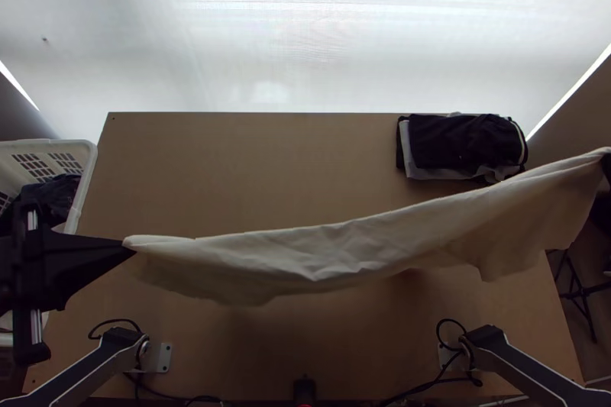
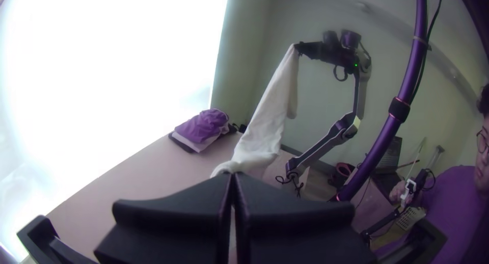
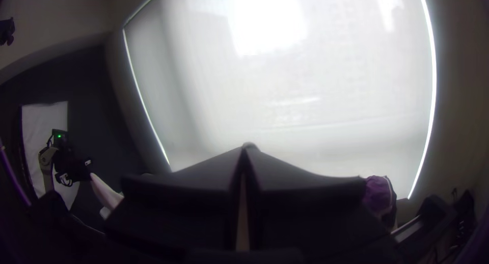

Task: Fold the t-shirt

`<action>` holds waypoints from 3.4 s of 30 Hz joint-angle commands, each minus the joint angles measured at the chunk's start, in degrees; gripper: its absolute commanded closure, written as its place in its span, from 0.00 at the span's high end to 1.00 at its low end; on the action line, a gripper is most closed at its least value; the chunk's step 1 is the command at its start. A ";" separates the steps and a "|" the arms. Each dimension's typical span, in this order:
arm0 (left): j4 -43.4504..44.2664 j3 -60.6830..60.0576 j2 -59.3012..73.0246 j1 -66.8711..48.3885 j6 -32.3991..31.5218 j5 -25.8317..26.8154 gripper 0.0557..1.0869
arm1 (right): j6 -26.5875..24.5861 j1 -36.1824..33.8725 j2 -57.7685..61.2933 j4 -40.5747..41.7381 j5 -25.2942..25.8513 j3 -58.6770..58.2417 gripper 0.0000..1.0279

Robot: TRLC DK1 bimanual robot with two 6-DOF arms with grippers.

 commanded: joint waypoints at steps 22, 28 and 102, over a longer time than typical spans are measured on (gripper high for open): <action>-3.25 1.70 -2.86 -6.26 -1.69 2.57 0.03 | 0.07 4.71 -5.56 -8.05 -10.29 -5.23 0.03; 3.08 -14.73 -0.58 -1.95 5.52 1.78 0.03 | 3.33 6.29 -5.65 1.36 -11.52 -28.43 0.03; 33.14 -3.13 6.02 12.90 -20.32 18.31 0.03 | 15.81 -10.06 4.02 20.78 -22.24 -10.06 0.03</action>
